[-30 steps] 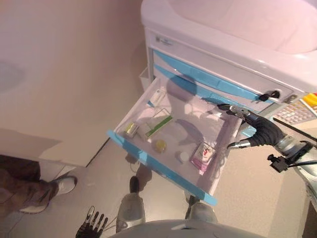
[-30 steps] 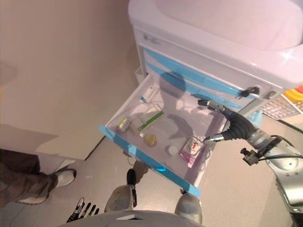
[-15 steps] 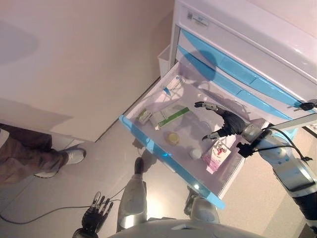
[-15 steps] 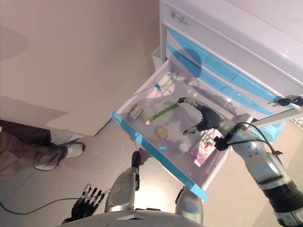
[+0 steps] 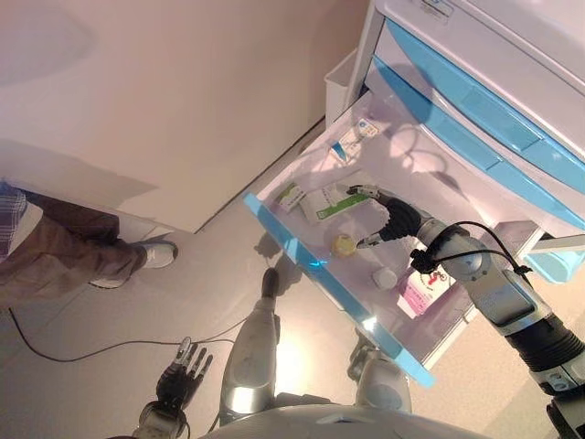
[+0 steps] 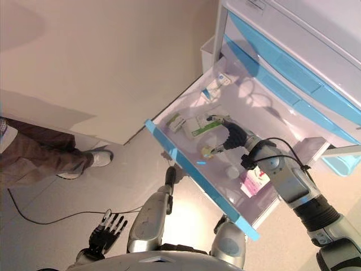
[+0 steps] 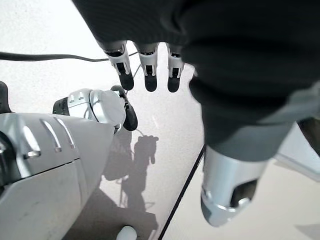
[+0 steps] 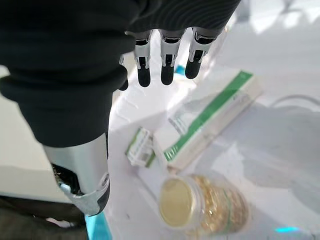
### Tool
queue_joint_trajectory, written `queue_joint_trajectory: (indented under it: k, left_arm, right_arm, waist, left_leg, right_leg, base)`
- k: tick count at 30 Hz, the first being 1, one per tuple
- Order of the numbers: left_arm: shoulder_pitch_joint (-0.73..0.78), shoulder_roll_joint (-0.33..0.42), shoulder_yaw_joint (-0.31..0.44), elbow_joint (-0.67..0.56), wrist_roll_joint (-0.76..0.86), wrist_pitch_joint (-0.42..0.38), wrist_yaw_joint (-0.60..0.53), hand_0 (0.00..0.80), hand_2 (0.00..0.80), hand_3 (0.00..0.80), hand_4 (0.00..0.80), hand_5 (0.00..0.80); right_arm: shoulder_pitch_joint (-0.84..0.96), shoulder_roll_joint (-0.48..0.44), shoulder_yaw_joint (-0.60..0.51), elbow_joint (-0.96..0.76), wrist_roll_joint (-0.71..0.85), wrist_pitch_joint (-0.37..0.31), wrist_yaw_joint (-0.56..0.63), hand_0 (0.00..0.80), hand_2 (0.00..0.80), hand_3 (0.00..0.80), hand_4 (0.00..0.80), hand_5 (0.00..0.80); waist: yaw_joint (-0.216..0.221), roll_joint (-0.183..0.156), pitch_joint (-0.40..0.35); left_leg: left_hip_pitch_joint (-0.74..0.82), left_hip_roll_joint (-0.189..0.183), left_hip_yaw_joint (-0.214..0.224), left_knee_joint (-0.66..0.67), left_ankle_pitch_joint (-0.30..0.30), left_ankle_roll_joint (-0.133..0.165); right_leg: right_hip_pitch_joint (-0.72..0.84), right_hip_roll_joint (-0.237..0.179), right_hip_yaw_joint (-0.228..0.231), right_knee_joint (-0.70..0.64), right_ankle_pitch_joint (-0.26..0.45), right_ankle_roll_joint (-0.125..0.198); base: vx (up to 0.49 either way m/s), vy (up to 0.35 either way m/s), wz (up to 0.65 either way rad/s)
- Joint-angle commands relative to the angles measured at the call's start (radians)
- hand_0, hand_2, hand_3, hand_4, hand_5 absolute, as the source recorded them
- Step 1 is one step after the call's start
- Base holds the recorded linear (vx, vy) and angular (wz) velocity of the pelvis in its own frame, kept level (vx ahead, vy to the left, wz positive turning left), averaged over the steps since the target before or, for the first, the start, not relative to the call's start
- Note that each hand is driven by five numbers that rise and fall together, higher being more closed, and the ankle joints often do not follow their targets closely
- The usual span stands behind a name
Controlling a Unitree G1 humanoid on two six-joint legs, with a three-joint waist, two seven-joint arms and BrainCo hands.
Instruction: Open the drawer and pick up the medicine
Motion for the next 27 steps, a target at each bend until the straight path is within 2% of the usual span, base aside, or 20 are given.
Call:
queue_joint_trajectory:
  k: [1,10,27]
  left_arm:
    - [0.019,0.03,-0.041,-0.021,-0.032,-0.025,0.0,0.0,0.0,0.0,0.0,0.0]
    - [0.009,0.033,-0.046,-0.023,-0.043,-0.019,0.006,0.0,0.0,0.0,0.0,0.0]
    - [0.005,0.025,-0.041,-0.021,-0.043,-0.009,0.009,0.0,0.0,0.0,0.0,0.0]
  right_arm:
    - [-0.056,0.012,0.034,-0.033,-0.021,-0.006,-0.003,0.0,0.0,0.0,0.0,0.0]
    - [-0.08,0.019,0.105,0.007,-0.083,0.014,0.013,0.0,0.0,0.0,0.0,0.0]
    - [-0.081,0.035,0.158,0.121,-0.173,0.018,-0.017,0.0,0.0,0.0,0.0,0.0]
  waist:
    - [0.015,-0.003,-0.007]
    - [0.021,0.0,-0.001]
    - [0.022,0.01,-0.004]
  left_leg:
    - [0.017,0.027,0.0,0.105,-0.1,0.009]
    - [0.012,0.025,0.004,0.103,-0.097,0.008]
    - [0.014,0.025,0.011,0.093,-0.093,0.009]
  right_leg:
    - [-0.099,-0.009,0.029,0.068,0.063,-0.036]
    - [-0.105,-0.016,0.023,0.071,0.064,-0.034]
    - [-0.116,-0.024,0.014,0.074,0.068,-0.031]
  base:
    - [0.0,0.0,0.0]
    - [0.0,0.0,0.0]
    - [0.0,0.0,0.0]
